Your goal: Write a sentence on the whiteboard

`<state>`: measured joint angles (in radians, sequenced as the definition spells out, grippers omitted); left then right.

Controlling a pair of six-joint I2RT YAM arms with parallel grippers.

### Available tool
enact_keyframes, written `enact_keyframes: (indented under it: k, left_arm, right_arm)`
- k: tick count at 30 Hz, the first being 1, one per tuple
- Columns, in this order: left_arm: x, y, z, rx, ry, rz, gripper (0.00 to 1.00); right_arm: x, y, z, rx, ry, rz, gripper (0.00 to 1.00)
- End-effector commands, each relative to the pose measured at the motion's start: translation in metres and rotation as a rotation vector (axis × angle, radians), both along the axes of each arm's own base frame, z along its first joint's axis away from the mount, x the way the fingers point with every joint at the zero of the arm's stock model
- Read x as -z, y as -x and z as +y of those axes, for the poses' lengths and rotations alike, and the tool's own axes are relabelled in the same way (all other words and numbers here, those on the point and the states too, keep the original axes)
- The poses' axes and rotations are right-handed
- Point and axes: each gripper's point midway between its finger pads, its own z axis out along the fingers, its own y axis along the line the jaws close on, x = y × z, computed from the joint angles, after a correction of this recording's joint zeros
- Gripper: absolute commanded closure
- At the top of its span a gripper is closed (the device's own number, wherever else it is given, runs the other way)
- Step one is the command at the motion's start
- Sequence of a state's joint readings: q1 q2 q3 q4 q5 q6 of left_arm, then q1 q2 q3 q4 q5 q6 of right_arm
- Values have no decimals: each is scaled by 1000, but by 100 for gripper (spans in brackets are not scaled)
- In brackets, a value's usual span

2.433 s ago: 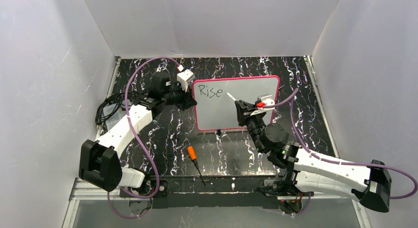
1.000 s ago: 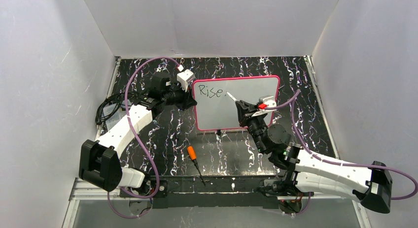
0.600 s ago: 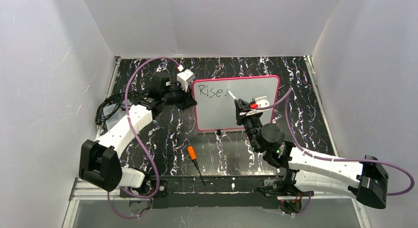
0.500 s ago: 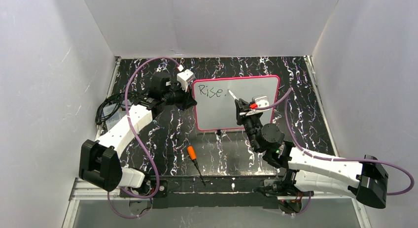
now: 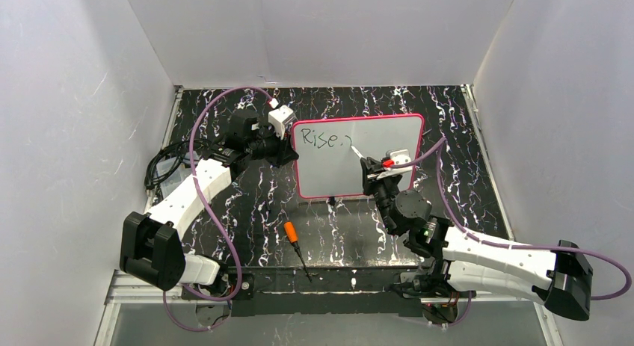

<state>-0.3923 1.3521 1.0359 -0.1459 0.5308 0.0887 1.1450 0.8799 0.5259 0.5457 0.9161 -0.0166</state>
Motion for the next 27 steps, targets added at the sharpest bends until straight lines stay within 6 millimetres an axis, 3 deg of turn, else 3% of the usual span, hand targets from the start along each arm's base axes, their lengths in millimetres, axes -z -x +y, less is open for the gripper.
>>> enact_keyframes:
  k: [1,14,27]
  left_arm:
    - [5,9,-1,21,-9,27,100]
    - [5,10,-1,21,-10,28,100]
    - [5,10,-2,22,-10,27,100]
  right_arm:
    - [6,-1,-5,21,-19,26,99]
    - [-43,-3,-7,34,-117,-96,99]
    - [-36,-1,-20,61,-117,-84,99]
